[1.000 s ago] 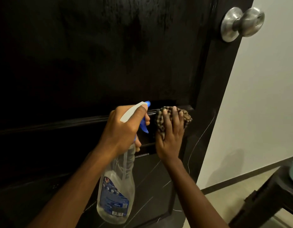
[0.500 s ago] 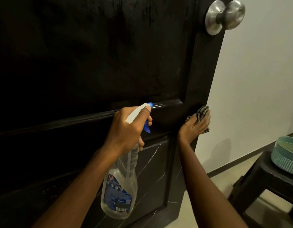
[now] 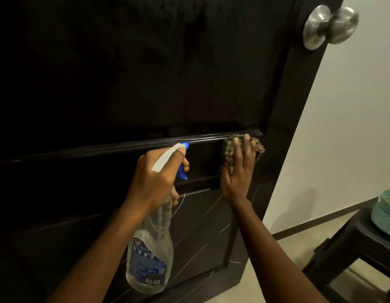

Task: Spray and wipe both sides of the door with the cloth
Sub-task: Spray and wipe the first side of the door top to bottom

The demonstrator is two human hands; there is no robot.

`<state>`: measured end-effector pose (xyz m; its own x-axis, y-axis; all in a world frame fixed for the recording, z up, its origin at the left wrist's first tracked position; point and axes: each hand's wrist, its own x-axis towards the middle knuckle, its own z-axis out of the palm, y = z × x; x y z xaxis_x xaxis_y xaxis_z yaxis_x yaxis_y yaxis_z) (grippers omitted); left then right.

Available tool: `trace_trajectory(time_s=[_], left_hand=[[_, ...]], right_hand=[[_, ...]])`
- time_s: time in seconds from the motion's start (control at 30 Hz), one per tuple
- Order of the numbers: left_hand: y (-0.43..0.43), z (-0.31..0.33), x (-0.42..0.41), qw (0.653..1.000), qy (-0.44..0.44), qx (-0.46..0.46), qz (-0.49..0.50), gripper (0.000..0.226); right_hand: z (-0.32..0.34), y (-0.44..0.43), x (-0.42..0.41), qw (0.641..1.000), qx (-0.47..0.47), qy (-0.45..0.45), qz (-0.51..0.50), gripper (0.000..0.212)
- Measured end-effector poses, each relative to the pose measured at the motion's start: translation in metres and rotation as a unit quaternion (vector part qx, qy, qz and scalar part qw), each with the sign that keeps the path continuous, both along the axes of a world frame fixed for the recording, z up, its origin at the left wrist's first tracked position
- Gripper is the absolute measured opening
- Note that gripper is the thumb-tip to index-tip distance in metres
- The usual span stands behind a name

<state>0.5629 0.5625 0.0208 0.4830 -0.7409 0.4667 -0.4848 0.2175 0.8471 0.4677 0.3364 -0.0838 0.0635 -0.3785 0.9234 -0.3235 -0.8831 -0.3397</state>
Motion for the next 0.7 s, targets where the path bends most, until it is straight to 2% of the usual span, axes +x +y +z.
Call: trace_trajectory(time_s=[0.03,0.1,0.13,0.17,0.23,0.3,0.37,0.43,0.47,0.53,0.57,0.6,0.63,0.67,0.7], left_hand=[[0.007,-0.001,0.004,1.0,0.005,0.0,0.008,0.039],[0.02,-0.003,0.013,1.0,0.011,-0.002,0.017,0.038],[0.027,-0.003,0.017,1.0,0.013,-0.004,0.022,0.039],[0.035,-0.004,0.021,0.999,0.014,-0.004,0.028,0.039],[0.05,-0.004,0.031,0.999,0.018,-0.005,0.039,0.04],[0.067,-0.004,0.041,0.999,0.016,-0.008,0.05,0.042],[0.084,-0.005,0.05,0.998,0.008,-0.009,0.061,0.043],[0.101,-0.005,0.059,0.997,0.004,-0.007,0.075,0.042],[0.109,-0.006,0.065,0.997,0.003,-0.008,0.082,0.04],[0.126,-0.007,0.075,0.996,0.003,-0.01,0.092,0.037],[0.133,-0.007,0.081,0.995,0.005,-0.012,0.096,0.037],[0.141,-0.007,0.086,0.995,0.009,-0.011,0.102,0.038],[0.149,-0.007,0.091,0.994,0.013,-0.009,0.11,0.038],[0.157,-0.007,0.097,0.993,0.016,-0.007,0.119,0.037],[0.165,-0.007,0.102,0.992,0.016,-0.007,0.126,0.036]], right_hand=[[0.006,-0.001,0.003,0.994,0.078,-0.077,-0.003,0.07],[0.028,0.01,0.02,0.941,0.232,-0.246,-0.02,0.066],[0.039,0.023,0.032,0.918,0.268,-0.289,-0.025,0.066],[0.046,0.04,0.045,0.918,0.264,-0.293,-0.026,0.066],[0.043,0.081,0.069,0.961,0.175,-0.214,-0.014,0.068],[0.022,0.117,0.088,0.998,0.03,-0.06,0.007,0.066],[0.003,0.124,0.09,0.986,-0.128,0.107,0.009,0.059],[0.0,0.108,0.081,0.958,-0.231,0.169,-0.004,0.06],[0.002,0.103,0.078,0.966,-0.215,0.145,-0.007,0.065],[0.01,0.109,0.085,0.998,-0.05,-0.017,-0.016,0.071],[0.018,0.121,0.096,0.99,0.06,-0.123,-0.018,0.07],[0.028,0.139,0.111,0.967,0.152,-0.206,-0.014,0.068],[0.036,0.16,0.127,0.95,0.2,-0.241,-0.007,0.067],[0.04,0.182,0.141,0.954,0.192,-0.229,-0.006,0.067],[0.037,0.201,0.153,0.974,0.143,-0.178,-0.002,0.067]])
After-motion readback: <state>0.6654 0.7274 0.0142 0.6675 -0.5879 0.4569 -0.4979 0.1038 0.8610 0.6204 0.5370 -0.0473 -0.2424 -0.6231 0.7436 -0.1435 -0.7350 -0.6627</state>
